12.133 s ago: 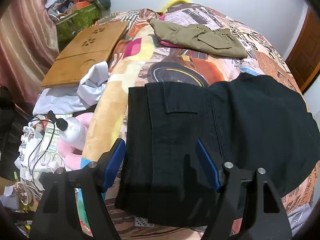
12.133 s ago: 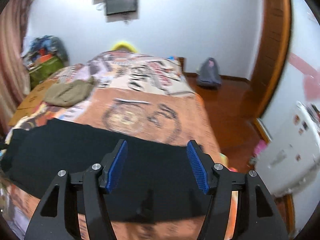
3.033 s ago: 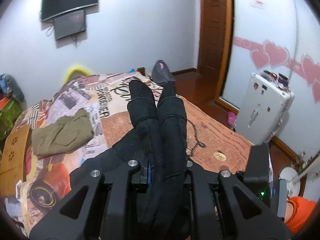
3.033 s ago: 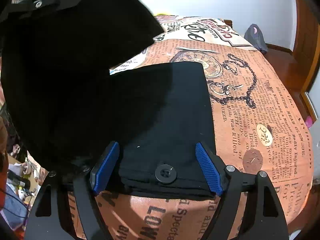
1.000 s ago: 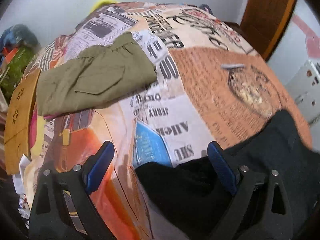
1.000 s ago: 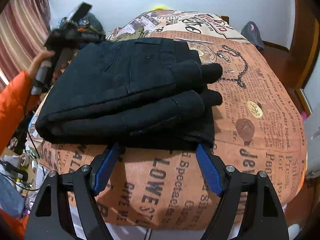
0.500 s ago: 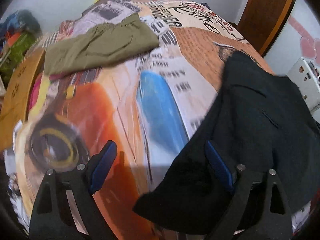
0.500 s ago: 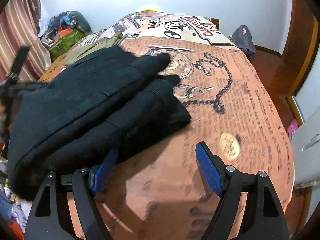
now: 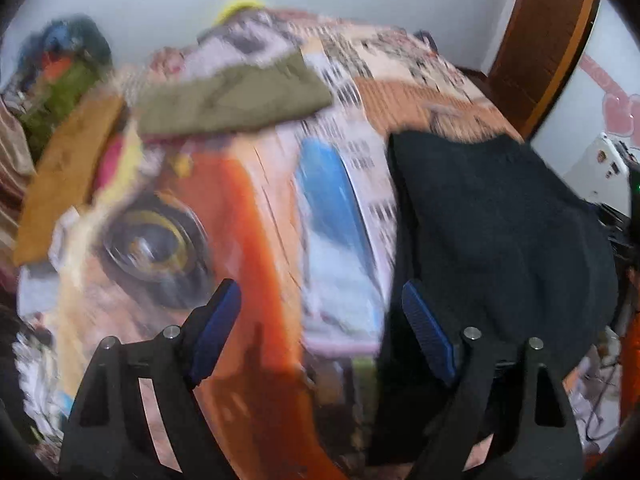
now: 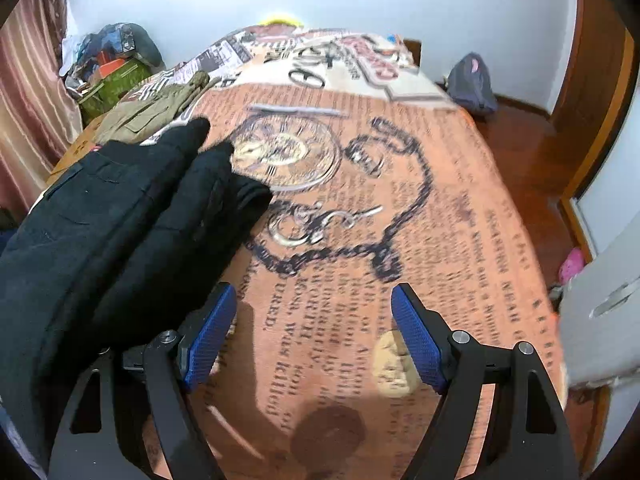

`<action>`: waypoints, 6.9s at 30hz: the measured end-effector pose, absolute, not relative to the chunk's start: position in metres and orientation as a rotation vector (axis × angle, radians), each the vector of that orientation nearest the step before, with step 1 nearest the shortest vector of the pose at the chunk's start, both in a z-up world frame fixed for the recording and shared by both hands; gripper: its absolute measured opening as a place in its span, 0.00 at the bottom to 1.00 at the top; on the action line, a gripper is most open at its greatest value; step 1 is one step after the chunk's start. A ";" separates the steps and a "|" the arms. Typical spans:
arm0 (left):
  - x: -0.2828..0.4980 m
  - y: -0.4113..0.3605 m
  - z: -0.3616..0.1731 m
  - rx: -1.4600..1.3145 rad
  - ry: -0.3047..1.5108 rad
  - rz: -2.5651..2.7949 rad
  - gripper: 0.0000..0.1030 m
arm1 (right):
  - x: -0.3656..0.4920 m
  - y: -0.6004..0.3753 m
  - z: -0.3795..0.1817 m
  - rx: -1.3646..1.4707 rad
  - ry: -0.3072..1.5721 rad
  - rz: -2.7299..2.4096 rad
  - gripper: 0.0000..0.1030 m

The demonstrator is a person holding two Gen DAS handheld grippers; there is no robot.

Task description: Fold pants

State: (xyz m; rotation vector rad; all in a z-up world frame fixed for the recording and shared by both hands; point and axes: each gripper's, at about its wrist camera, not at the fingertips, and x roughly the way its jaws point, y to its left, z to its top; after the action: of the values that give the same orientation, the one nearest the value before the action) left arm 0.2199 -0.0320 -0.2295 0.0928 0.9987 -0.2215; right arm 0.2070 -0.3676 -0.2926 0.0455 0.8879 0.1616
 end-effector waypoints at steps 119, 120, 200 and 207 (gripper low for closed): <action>0.277 -0.100 -0.267 -0.019 1.272 -0.604 0.79 | 0.162 -0.320 -0.279 0.231 0.946 0.324 0.83; 0.278 -0.100 -0.270 -0.026 1.277 -0.615 0.79 | 0.164 -0.322 -0.282 0.249 0.959 0.331 0.83; 0.376 0.022 -0.090 0.027 0.718 -0.321 0.30 | 0.324 -0.169 -0.113 -0.001 0.613 0.660 0.24; 0.428 0.057 -0.105 0.030 0.710 -0.242 0.30 | 0.372 -0.132 -0.117 -0.020 0.637 0.681 0.24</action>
State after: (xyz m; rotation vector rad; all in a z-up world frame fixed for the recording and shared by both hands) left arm 0.4275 0.0568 -0.1048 0.0300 0.7104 -0.2425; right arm 0.3720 -0.1318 -0.1167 -0.0198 0.6366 0.6814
